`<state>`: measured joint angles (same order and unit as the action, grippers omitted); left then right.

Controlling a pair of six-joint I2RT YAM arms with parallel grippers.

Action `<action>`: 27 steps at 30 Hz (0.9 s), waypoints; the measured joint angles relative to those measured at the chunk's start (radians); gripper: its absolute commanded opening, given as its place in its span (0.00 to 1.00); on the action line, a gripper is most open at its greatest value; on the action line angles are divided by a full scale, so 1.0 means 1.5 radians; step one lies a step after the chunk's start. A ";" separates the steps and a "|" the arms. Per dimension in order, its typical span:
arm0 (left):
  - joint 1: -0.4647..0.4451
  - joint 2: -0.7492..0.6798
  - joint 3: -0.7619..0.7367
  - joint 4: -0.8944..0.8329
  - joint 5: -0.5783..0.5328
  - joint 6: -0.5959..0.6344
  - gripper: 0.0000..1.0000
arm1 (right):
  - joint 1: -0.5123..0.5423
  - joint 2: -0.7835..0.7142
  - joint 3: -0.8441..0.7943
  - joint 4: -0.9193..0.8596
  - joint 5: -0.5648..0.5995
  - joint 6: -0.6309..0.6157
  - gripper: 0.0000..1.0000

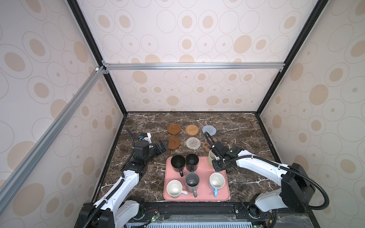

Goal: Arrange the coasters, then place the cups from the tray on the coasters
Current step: 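Close the right gripper on the mug rim and lift it off the tray, then carry the green-handled mug with the right gripper over the blue coaster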

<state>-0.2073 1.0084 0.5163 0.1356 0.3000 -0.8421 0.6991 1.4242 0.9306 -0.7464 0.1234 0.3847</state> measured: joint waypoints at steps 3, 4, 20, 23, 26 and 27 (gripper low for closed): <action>0.000 0.000 0.000 0.000 0.000 0.000 1.00 | 0.000 -0.011 0.000 -0.007 0.000 -0.002 0.08; 0.000 0.000 0.000 0.000 0.000 0.000 1.00 | 0.000 -0.015 0.001 -0.009 0.000 -0.002 0.08; 0.000 -0.013 -0.001 -0.002 -0.007 0.000 1.00 | -0.008 -0.014 0.083 -0.037 -0.007 -0.020 0.08; 0.000 -0.018 -0.003 -0.002 -0.008 0.000 1.00 | -0.021 0.006 0.107 -0.036 -0.015 -0.028 0.08; 0.000 -0.022 -0.004 -0.003 -0.010 0.000 1.00 | -0.037 0.030 0.128 -0.037 -0.022 -0.039 0.08; 0.000 -0.023 -0.004 -0.003 -0.010 0.000 1.00 | -0.043 0.040 0.137 -0.037 -0.025 -0.043 0.08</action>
<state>-0.2073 0.9741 0.5098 0.1318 0.2855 -0.8421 0.6346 1.4845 1.1355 -0.8021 0.0864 0.3199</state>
